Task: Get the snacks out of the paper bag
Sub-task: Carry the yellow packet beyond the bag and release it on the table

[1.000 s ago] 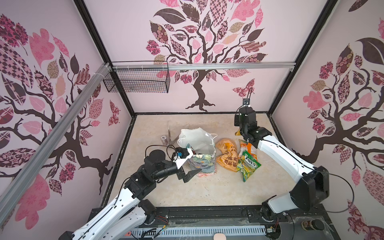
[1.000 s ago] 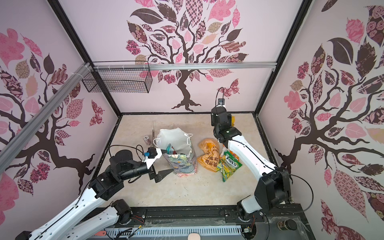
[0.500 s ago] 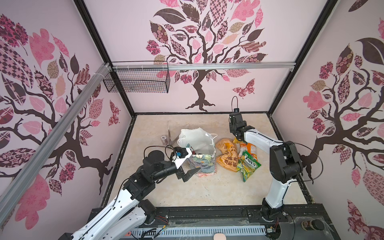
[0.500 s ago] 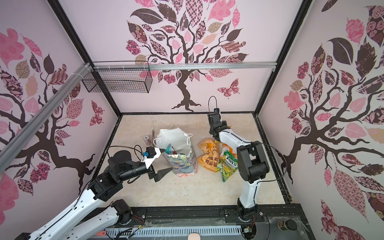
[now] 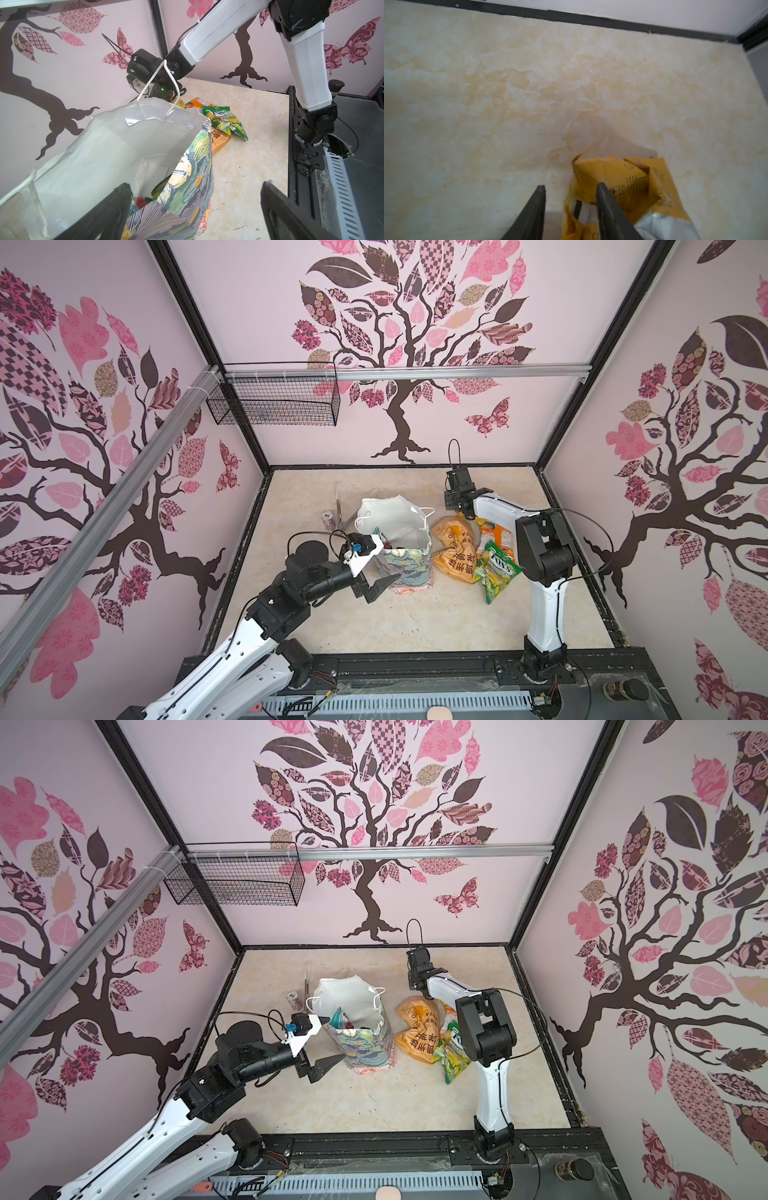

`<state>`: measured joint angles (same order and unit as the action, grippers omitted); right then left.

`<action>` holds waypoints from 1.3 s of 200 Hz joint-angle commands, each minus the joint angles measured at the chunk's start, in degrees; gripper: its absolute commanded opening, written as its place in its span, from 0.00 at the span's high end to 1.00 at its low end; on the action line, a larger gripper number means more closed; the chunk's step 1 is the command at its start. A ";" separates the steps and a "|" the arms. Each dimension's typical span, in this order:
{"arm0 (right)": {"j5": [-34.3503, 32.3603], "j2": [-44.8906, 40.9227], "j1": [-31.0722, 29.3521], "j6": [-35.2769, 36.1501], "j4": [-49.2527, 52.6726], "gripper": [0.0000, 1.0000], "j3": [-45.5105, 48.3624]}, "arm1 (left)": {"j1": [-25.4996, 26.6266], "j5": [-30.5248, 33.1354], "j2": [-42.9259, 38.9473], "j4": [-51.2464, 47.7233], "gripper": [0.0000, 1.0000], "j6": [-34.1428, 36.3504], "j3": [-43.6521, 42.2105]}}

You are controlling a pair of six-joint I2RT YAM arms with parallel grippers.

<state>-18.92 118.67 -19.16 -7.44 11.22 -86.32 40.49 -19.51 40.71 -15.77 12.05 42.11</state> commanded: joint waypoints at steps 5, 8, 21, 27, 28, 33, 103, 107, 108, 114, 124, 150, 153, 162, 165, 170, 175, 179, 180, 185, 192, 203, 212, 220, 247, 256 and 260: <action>4.05 0.64 -0.18 -2.05 4.46 0.42 -3.16 | -0.01 0.70 -0.37 0.08 0.02 0.50 1.67; 4.35 0.28 -0.18 -2.13 4.63 0.41 -3.23 | -0.05 0.78 -0.37 0.04 0.02 0.51 1.66; 4.80 -1.76 -0.18 -2.53 4.96 0.38 -2.95 | 0.00 0.79 -0.32 0.04 0.01 0.43 1.73; 5.04 -2.88 -0.16 -2.76 4.95 0.37 -2.72 | -0.01 0.72 -0.31 0.04 0.02 0.42 1.66; 5.16 -3.28 -0.17 -2.80 4.95 0.37 -2.54 | 0.01 0.71 -0.30 0.04 0.01 0.43 1.66; 5.45 -4.23 -0.18 -3.01 5.03 0.36 -2.55 | 0.00 0.70 -0.31 0.10 0.02 0.38 1.69; 18.52 -18.72 -0.18 -4.78 5.86 0.09 -2.29 | -0.04 1.48 -0.70 0.01 0.01 0.51 1.66; 19.24 -19.38 -0.18 -4.92 5.66 0.08 -2.19 | -0.04 1.64 -0.72 0.06 0.01 0.50 1.66; 19.39 -19.59 -0.18 -4.98 5.61 0.08 -2.14 | -0.05 1.70 -0.81 0.05 0.02 0.51 1.71; 20.43 -20.53 -0.18 -5.26 5.50 0.07 -2.18 | -0.06 1.94 -0.89 0.04 0.01 0.47 1.64; 22.20 -21.92 -0.18 -5.86 5.54 0.05 -2.34 | -0.06 2.62 -0.99 0.05 0.02 0.51 1.63; 28.12 -24.33 -0.18 -7.53 5.99 0.01 -3.35 | -0.03 5.36 -1.41 0.06 0.02 0.38 1.62; 28.87 -24.53 -0.18 -7.70 6.07 0.01 -3.50 | -0.06 5.89 -1.51 0.09 0.02 0.42 1.60; 31.54 -24.89 -0.18 -8.26 6.55 0.01 -4.19 | -0.07 7.62 -1.71 0.10 0.02 0.34 1.50; 32.29 -25.01 -0.18 -8.44 6.80 0.00 -4.49 | 0.02 8.14 -1.73 0.05 0.02 0.30 1.48; 33.79 -25.15 -0.24 -8.72 7.25 0.01 -5.05 | -0.06 9.26 -1.85 0.04 0.02 0.25 1.43; 35.14 -25.23 -0.22 -9.05 7.69 0.00 -5.44 | -0.05 10.32 -2.02 0.05 0.02 0.11 1.48; 36.16 -25.33 -0.24 -9.19 8.03 0.00 -5.80 | -0.02 11.06 -2.13 0.08 0.02 0.16 1.55; 36.37 -25.38 -0.30 -9.27 8.20 0.00 -5.93 | -0.04 11.33 -2.17 0.06 0.02 0.16 1.47; 37.46 -25.42 -0.42 -9.44 8.64 0.01 -6.43 | -0.06 12.44 -2.35 0.10 0.02 0.11 1.40; 38.80 -25.51 -0.65 -9.57 9.48 0.00 -7.06 | -0.07 13.94 -2.56 0.05 0.02 0.07 1.40; 40.01 -25.59 -1.39 -9.27 10.90 0.01 -8.30 | -0.14 16.33 -2.94 0.04 0.02 -0.01 1.31; 40.33 -25.60 -2.34 -8.61 12.20 0.00 -9.51 | -0.15 18.19 -3.14 0.09 0.02 -0.20 1.25; 40.29 -25.47 -3.32 -7.76 13.65 0.01 -10.87 | -0.15 19.64 -3.27 0.12 0.02 -0.36 1.30; 39.13 -23.75 -7.82 -3.73 20.48 0.00 -17.69 | -0.32 22.57 -3.44 0.13 0.02 -0.78 1.24; 38.45 -22.75 -9.71 -2.26 23.20 0.01 -20.69 | -0.40 23.24 -3.53 0.15 0.02 -0.82 1.25; 38.30 -22.21 -10.50 -1.78 24.44 0.01 -22.07 | -0.35 23.56 -3.53 0.19 0.01 -0.93 1.27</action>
<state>18.74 95.33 -25.45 -13.61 27.42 -100.57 40.47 -0.10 37.69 -15.92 11.86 42.11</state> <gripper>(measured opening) 0.995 0.985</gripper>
